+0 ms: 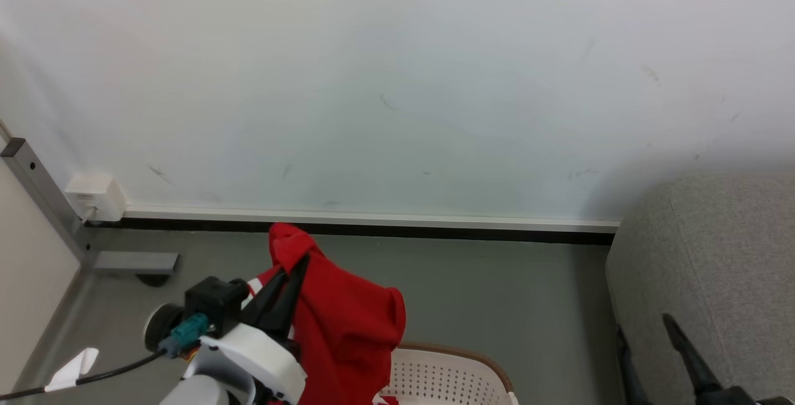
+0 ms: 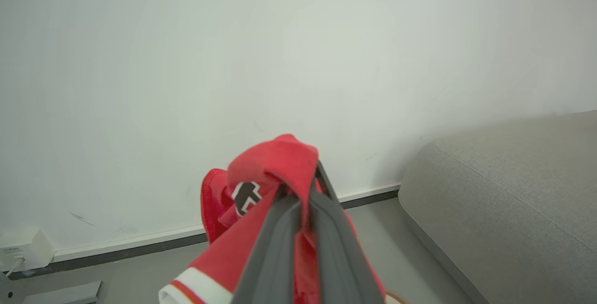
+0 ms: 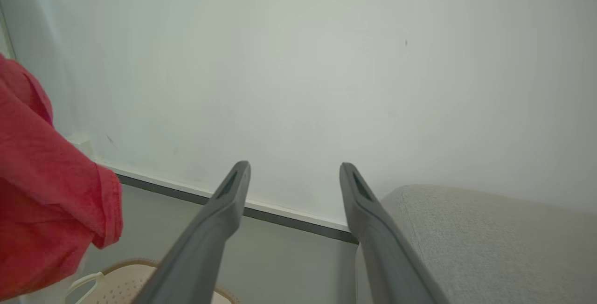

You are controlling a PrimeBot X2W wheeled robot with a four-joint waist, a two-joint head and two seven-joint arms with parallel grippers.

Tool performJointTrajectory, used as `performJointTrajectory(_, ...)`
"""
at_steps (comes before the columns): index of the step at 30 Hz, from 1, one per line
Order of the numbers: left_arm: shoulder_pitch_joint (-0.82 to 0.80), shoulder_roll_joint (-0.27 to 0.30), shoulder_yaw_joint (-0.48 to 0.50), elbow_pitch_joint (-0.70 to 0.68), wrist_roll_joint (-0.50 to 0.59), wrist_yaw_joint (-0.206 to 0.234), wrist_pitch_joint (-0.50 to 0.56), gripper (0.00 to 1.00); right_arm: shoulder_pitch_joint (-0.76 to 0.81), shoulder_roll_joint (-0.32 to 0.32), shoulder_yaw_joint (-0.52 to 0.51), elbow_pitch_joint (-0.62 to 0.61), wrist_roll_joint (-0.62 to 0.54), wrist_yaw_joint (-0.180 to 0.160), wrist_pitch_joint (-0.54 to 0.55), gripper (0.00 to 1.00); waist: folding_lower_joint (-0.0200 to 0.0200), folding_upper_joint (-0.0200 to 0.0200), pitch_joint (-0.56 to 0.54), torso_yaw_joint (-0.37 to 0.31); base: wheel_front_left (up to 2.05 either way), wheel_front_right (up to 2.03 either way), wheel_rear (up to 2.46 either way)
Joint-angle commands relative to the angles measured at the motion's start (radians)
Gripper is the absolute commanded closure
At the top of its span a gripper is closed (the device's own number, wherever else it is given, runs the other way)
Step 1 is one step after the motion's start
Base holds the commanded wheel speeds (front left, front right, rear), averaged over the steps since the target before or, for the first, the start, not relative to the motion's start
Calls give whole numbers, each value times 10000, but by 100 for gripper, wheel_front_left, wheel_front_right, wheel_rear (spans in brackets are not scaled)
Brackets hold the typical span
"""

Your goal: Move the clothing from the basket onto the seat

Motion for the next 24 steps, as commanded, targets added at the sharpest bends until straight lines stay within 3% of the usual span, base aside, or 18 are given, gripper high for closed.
performJointTrajectory(1, -154, 84, 1, -156, 130, 20, 35, 100, -156, -3, 189, -14, -114, -21, -2, 0, -1, 0, -1, 0, 0, 0, 0)
performJointTrajectory(6, -373, 40, -163, -720, 213, 3, 253, 100, -477, -76, 1521, 52, -242, -21, -2, 0, -1, 0, -24, -37, 0, 0, 0)
performJointTrajectory(17, -840, -466, -862, -1257, 448, -211, 674, 100, -2069, -928, 5337, 493, 466, -21, -2, 0, -1, 0, -101, -146, 0, 0, 0)
performJointTrajectory(24, -1127, -956, -1446, -1202, 529, -408, 887, 100, -2799, -885, 6169, 800, 703, -21, -2, 0, -1, 0, -136, -112, 0, 0, 0)
